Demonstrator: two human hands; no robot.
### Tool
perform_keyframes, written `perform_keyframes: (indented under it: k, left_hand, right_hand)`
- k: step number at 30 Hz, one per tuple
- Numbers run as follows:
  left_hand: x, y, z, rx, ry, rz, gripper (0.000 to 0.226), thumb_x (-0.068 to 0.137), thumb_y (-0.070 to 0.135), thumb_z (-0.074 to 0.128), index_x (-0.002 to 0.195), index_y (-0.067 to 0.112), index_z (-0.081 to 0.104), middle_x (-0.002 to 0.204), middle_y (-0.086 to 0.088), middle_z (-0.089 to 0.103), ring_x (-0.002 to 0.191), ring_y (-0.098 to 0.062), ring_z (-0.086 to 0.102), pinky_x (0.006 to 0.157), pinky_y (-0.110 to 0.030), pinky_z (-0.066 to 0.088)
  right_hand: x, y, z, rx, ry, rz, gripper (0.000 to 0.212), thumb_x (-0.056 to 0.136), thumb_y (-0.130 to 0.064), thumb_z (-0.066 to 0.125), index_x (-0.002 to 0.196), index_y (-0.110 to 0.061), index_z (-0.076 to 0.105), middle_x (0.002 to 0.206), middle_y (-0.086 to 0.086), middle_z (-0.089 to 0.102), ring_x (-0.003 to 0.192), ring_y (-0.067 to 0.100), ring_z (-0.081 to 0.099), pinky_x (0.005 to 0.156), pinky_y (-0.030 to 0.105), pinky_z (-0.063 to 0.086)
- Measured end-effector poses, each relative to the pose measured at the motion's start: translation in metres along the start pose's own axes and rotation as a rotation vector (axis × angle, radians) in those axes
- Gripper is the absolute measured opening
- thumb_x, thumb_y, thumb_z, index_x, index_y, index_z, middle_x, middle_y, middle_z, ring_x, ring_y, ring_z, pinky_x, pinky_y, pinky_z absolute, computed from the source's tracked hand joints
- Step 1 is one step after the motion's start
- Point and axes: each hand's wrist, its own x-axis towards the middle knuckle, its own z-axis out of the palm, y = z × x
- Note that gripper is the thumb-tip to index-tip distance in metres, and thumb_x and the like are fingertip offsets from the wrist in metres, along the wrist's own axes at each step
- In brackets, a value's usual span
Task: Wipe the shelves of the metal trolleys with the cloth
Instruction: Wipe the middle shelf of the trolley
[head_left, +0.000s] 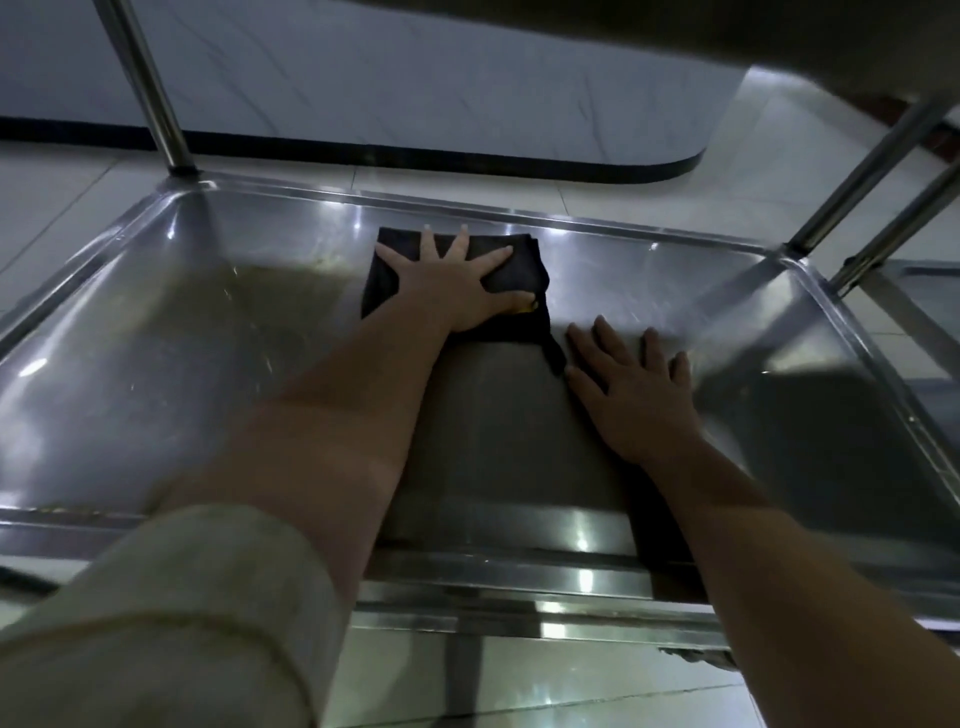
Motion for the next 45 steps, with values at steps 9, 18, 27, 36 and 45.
perform_keyframes:
  k: [9,18,27,36,45]
  left_hand:
    - [-0.063,-0.012,0.006,0.012,-0.044,0.1,0.084,0.075,0.092,0.02,0.149,0.058,-0.001,0.165,0.006,-0.011,0.149,-0.036,-0.015,0.102,-0.081,-0.009]
    - [-0.227,-0.059,0.031,0.021,-0.076,0.102,0.085,0.052,0.101,-0.007,0.13,0.073,-0.026,0.157,0.019,-0.03,0.146,-0.024,-0.029,0.107,-0.073,-0.015]
    - [-0.233,-0.056,0.032,-0.019,-0.025,0.099,0.08,0.066,0.097,0.011,0.135,0.071,-0.019,0.16,0.017,-0.023,0.147,-0.025,-0.026,0.106,-0.073,-0.016]
    - [-0.127,-0.106,0.013,-0.047,-0.023,-0.033,0.084,0.07,0.094,0.024,0.145,0.064,-0.001,0.164,0.013,-0.008,0.15,-0.029,-0.012,0.107,-0.076,-0.009]
    - [-0.025,-0.108,-0.003,-0.001,0.033,-0.033,0.085,0.072,0.095,0.02,0.148,0.06,0.001,0.166,0.005,0.0,0.15,-0.037,-0.003,0.103,-0.08,-0.003]
  right_hand:
    - [-0.003,0.0,-0.003,0.03,-0.01,-0.004,0.056,0.099,-0.06,0.021,0.152,-0.051,0.006,0.164,-0.016,0.0,0.15,0.036,-0.004,0.118,0.057,-0.001]
    - [-0.01,-0.007,-0.007,0.023,-0.02,0.017,0.056,0.099,-0.06,0.02,0.153,-0.05,0.006,0.164,-0.014,-0.001,0.15,0.037,-0.005,0.117,0.059,-0.004]
    - [0.011,-0.108,-0.008,0.031,-0.067,-0.106,0.058,0.1,-0.06,0.017,0.153,-0.046,0.0,0.164,-0.012,-0.008,0.148,0.04,-0.013,0.112,0.07,-0.005]
    - [0.011,-0.109,0.005,-0.013,-0.024,-0.063,0.058,0.098,-0.064,0.01,0.152,-0.049,-0.003,0.164,-0.015,-0.007,0.148,0.041,-0.009,0.113,0.068,-0.004]
    - [0.014,-0.106,0.008,-0.019,0.009,-0.051,0.056,0.098,-0.064,0.009,0.151,-0.052,-0.002,0.164,-0.016,-0.007,0.149,0.039,-0.008,0.114,0.067,-0.004]
